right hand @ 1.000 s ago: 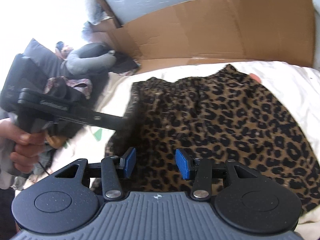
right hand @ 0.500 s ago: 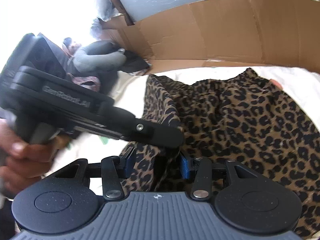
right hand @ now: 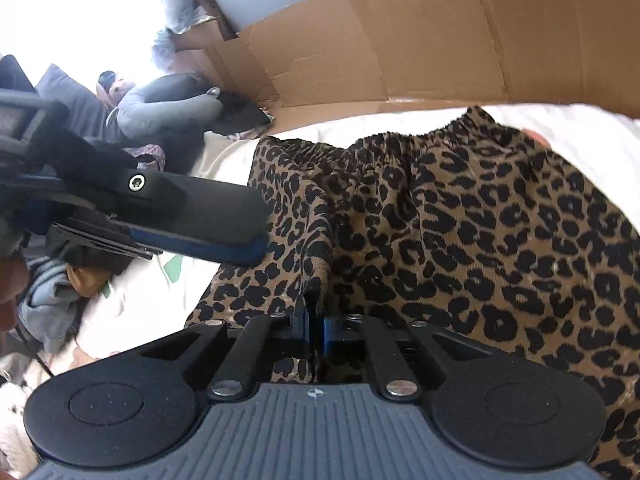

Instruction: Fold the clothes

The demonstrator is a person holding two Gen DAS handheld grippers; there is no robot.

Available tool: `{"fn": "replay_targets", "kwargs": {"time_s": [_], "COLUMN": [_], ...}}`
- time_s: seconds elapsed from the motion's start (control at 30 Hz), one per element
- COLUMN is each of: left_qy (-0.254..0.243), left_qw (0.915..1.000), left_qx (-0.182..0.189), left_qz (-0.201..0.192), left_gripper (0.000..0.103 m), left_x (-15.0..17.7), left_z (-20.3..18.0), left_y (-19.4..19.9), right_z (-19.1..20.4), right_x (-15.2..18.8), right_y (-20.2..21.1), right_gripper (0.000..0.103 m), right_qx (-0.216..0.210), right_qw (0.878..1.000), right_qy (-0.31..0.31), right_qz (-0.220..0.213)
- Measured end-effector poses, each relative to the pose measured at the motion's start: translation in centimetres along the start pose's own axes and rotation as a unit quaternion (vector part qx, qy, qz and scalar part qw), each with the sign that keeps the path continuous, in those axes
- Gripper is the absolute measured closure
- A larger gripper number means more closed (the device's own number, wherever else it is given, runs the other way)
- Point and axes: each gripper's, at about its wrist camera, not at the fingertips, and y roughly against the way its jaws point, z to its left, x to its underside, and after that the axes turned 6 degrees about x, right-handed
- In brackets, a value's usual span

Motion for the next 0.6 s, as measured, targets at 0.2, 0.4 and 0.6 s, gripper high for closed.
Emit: {"fn": "replay_targets", "kwargs": {"time_s": [0.2,0.4,0.6], "left_qy": [0.021,0.026,0.020], "left_qw": [0.9986,0.9973,0.9969], "left_qx": [-0.044,-0.067,-0.076], "left_qz": [-0.022,-0.018,-0.011], "left_gripper": [0.082,0.077,0.065], "left_x": [-1.0,-0.8,-0.4], "left_z": [2.3,3.6,4.1], "left_y": [1.1,1.3,1.4], "right_z": [-0.4,-0.5,-1.3], "right_x": [-0.2,-0.5,-1.2], "right_y": [-0.9,-1.8,-1.0], "right_gripper": [0.095,0.091,0.100], "right_qx": [0.012,0.012,-0.014], "right_qw": [1.000,1.000,0.999], "right_qy": [-0.010,-0.016,-0.027], "right_qz": [0.013,0.018,0.015]}}
